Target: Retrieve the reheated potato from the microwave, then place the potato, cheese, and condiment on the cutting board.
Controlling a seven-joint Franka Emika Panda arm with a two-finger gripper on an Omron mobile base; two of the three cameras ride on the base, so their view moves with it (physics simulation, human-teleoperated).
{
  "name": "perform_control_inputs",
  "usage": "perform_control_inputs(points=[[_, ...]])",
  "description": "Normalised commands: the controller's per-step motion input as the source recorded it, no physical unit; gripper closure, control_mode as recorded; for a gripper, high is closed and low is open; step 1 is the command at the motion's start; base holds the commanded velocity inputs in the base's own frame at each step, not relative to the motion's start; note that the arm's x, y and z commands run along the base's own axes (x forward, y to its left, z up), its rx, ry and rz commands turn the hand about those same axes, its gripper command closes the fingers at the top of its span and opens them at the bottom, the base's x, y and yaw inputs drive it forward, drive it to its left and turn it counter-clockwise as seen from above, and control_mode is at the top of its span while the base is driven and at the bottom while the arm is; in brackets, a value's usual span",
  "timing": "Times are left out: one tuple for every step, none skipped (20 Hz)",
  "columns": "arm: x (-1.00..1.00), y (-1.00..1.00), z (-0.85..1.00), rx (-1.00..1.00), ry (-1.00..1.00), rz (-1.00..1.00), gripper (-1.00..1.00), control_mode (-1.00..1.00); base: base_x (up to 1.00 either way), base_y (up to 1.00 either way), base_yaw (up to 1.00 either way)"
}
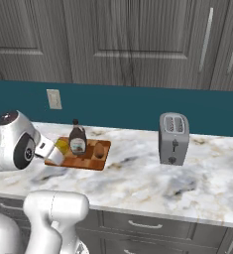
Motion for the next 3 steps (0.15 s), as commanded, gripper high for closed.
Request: perform_control_inputs(points=[[-0.52, -0.12, 0.26, -0.03, -0.02, 0.14, -1.0, -1.0, 0.0, 0.0, 0.0], [-0.48, -0.09, 0.27, -0.05, 0.0, 0.13, -1.0, -1.0, 0.0, 0.0, 0.0], [-0.48, -0.09, 0.28, -0.05, 0.0, 0.13, -1.0, -1.0, 0.0, 0.0, 0.0]])
